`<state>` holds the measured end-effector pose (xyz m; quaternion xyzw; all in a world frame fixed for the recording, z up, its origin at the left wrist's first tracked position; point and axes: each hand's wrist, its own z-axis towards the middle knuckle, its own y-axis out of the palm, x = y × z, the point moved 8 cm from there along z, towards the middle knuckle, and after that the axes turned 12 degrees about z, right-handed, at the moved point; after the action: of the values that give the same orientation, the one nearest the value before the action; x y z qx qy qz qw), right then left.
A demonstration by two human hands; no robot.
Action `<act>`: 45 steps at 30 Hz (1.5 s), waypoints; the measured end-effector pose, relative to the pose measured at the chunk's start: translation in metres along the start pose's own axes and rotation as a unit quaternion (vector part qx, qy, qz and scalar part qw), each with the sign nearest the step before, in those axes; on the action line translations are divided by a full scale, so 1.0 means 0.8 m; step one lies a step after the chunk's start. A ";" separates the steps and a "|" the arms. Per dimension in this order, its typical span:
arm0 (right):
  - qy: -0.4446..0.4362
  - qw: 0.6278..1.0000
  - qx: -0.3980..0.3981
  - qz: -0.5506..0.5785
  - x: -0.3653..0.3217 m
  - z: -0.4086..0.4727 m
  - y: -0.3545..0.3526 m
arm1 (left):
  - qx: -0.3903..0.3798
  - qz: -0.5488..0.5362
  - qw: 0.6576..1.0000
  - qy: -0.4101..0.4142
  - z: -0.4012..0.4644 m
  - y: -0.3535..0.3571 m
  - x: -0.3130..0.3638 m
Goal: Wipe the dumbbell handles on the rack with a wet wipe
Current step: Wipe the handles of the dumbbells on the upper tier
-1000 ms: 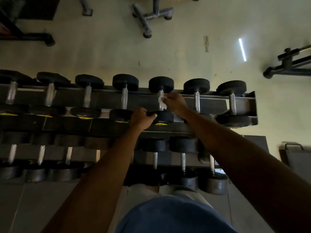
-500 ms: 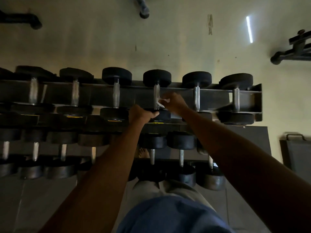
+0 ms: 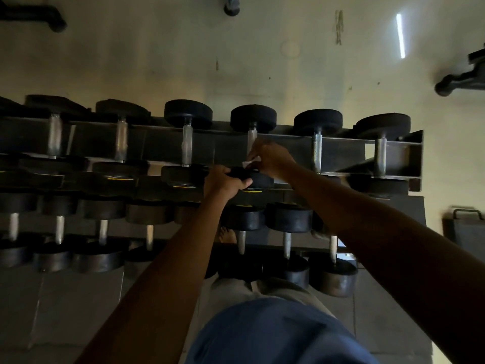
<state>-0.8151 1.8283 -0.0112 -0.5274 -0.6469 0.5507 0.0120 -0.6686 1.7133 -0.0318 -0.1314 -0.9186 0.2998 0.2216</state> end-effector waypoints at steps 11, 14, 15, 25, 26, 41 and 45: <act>-0.101 0.939 -0.122 -0.306 -0.062 0.061 0.036 | -0.021 -0.013 1.000 -0.002 0.008 0.003 -0.002; -0.098 0.950 -0.091 -0.280 -0.055 0.054 0.032 | -0.020 -0.014 1.000 0.002 0.006 0.002 -0.001; -0.092 0.960 -0.073 -0.254 -0.049 0.049 0.026 | -0.018 -0.014 1.000 0.003 0.005 0.002 -0.001; 0.103 0.991 -0.036 0.083 0.057 -0.008 0.015 | -0.011 0.005 1.000 -0.008 0.004 0.002 0.002; 0.111 0.988 -0.037 0.097 0.064 -0.009 0.017 | -0.009 0.003 1.000 -0.011 0.005 0.003 0.001; 0.114 0.980 -0.020 0.159 0.071 -0.007 0.023 | 0.000 -0.005 1.000 -0.008 0.012 0.006 -0.003; 0.112 0.979 0.005 0.169 0.067 -0.010 0.022 | -0.003 -0.011 1.000 -0.010 0.017 0.010 -0.007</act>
<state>-0.8225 1.8684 -0.0512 -0.6877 -0.5402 0.4850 -0.0061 -0.6695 1.7107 -0.0479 -0.1183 -0.9231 0.2961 0.2151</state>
